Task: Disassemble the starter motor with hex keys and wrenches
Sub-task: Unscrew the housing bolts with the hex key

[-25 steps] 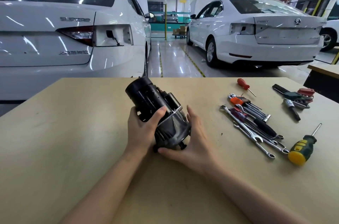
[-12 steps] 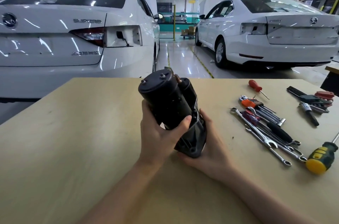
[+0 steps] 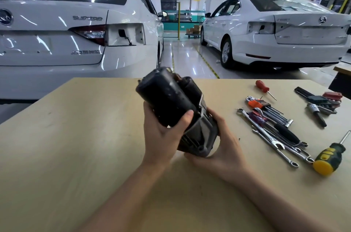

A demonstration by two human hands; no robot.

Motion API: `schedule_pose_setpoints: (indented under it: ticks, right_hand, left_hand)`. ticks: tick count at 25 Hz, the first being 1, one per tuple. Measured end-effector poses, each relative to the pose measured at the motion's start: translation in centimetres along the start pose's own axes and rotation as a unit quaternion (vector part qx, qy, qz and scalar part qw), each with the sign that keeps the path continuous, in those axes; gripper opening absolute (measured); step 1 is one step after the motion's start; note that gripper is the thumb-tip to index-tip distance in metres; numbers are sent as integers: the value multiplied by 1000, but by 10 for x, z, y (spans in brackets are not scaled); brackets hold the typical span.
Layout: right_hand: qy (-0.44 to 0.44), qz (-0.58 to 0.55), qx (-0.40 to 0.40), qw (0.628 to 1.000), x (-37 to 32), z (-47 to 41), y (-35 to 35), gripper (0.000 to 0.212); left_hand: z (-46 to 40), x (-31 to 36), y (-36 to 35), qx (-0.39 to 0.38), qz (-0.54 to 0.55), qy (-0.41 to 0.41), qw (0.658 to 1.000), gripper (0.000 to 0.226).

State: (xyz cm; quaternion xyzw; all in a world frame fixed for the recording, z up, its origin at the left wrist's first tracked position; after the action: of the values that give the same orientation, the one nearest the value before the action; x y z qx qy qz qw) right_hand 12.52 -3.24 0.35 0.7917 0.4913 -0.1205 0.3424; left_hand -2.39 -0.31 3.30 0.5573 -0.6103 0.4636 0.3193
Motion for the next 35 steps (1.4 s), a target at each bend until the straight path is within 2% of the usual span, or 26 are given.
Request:
schedule_pose_setpoints:
  ticks: [2, 4, 6, 8, 11, 16, 19, 23, 26, 29, 31, 35]
  right_hand:
    - [22, 14, 42, 999, -12, -3, 5, 103]
    - [39, 29, 85, 995, -24, -7, 8, 105]
    - [52, 32, 124, 990, -34, -11, 9, 105]
    - [59, 27, 150, 987, -43, -13, 7, 102]
    - [58, 40, 162, 984, -49, -13, 3, 98]
    - [85, 39, 126, 988, -49, -14, 4, 102]
    - [119, 68, 94, 986, -47, -14, 3, 105]
    - [44, 95, 34, 994, -31, -17, 12, 123]
    - [34, 74, -19, 996, -24, -16, 6, 120]
    - [47, 55, -18, 997, -20, -9, -9, 113]
    - [31, 68, -21, 997, -16, -6, -18, 117]
    - [-36, 121, -81, 989, -10, -4, -22, 129]
  left_hand:
    - [-4, 2, 4, 4, 52, 61, 997, 58]
    - [-9, 1, 6, -26, 130, 131, 983, 51]
    - [-10, -3, 4, -50, 210, 214, 953, 48]
    - [-8, -11, 1, -55, 263, 295, 917, 54]
    - [-2, -21, -6, -78, 282, 356, 888, 55]
    - [-6, -25, -5, -119, 273, 347, 889, 48]
    - [-7, -24, -3, -148, 299, 344, 878, 40]
    - [-13, -29, 4, -163, 346, 356, 853, 34]
    - [-14, -34, 6, -177, 359, 364, 841, 35]
    - [-18, -36, 6, -194, 323, 389, 841, 45]
    - [-21, -38, 9, -180, 282, 414, 847, 54]
    - [-24, -46, 13, -142, 193, 434, 868, 50]
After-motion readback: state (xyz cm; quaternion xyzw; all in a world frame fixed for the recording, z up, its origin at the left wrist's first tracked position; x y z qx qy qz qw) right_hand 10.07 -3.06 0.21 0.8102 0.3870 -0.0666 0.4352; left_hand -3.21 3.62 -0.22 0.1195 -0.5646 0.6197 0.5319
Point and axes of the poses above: each hand's wrist, its own z-axis away from the middle knuckle, its own y-axis out of the back of the hand, x = y × z, the point moved 3 cm from there along -z, towards the middle knuckle, and after that the axes turned 15 degrees about y, right-handed, at the moved point
